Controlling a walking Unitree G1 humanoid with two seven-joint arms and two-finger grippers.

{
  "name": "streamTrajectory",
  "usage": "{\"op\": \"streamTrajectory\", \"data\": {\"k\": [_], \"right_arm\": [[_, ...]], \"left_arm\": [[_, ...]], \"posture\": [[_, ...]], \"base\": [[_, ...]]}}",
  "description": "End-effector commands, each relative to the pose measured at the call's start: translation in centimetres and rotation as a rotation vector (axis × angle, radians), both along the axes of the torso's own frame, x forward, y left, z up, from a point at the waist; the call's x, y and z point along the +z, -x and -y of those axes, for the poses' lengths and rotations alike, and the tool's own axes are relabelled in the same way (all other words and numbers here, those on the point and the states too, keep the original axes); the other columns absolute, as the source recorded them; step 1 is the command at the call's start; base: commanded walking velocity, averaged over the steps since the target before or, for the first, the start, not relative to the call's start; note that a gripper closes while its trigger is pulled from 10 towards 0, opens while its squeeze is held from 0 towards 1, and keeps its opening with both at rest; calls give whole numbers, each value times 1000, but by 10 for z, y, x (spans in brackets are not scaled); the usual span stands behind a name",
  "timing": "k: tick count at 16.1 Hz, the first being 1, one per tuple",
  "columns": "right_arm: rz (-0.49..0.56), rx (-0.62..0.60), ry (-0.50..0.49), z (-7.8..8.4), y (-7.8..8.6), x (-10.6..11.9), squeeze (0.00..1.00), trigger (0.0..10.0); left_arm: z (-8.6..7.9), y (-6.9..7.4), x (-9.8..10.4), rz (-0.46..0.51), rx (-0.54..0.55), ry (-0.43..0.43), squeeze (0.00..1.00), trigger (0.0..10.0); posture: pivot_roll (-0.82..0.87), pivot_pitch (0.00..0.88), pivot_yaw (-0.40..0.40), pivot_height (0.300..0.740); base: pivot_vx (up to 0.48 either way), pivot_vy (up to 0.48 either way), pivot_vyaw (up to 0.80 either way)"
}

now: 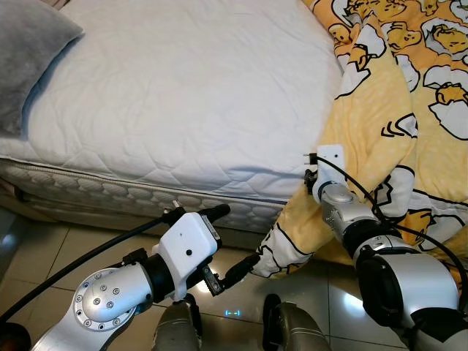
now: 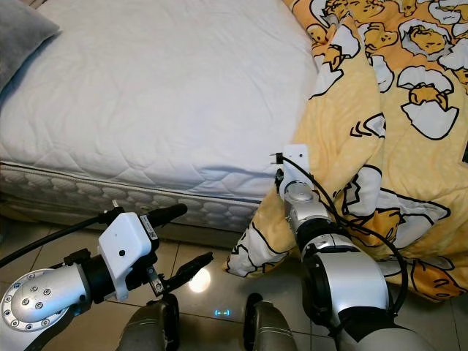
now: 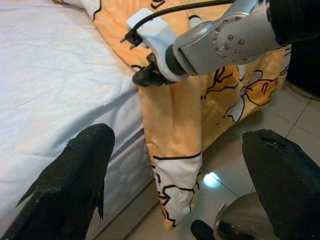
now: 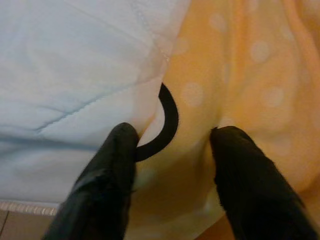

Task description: Clean up the room

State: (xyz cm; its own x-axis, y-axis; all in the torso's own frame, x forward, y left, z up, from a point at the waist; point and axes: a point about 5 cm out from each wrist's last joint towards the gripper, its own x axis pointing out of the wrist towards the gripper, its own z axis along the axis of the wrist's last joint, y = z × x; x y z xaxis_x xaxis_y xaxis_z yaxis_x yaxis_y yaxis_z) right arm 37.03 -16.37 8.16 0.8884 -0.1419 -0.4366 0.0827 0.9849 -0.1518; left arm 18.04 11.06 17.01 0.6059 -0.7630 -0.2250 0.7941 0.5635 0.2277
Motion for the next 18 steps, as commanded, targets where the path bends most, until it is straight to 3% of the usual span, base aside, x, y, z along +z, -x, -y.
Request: {"op": "streamTrajectory", "data": {"k": [1,10,18], "right_arm": [[-37,-14,-18,4,5,-7,0,0],[-32,-3,-35,-2,4,-7,0,0],[-29,-12,-81,8,10,-16,0,0]], "left_arm": [[1,5,3,0,-11,5,0,10000],[2,5,2,-1,-17,-1,0,10000],[3,-3,2,16,-15,-3,0,10000]], "posture": [[262,302,-6,740],[255,291,-9,740],[232,260,-8,740]], "base": [[0,0,0],[0,0,0],[0,0,0]]}}
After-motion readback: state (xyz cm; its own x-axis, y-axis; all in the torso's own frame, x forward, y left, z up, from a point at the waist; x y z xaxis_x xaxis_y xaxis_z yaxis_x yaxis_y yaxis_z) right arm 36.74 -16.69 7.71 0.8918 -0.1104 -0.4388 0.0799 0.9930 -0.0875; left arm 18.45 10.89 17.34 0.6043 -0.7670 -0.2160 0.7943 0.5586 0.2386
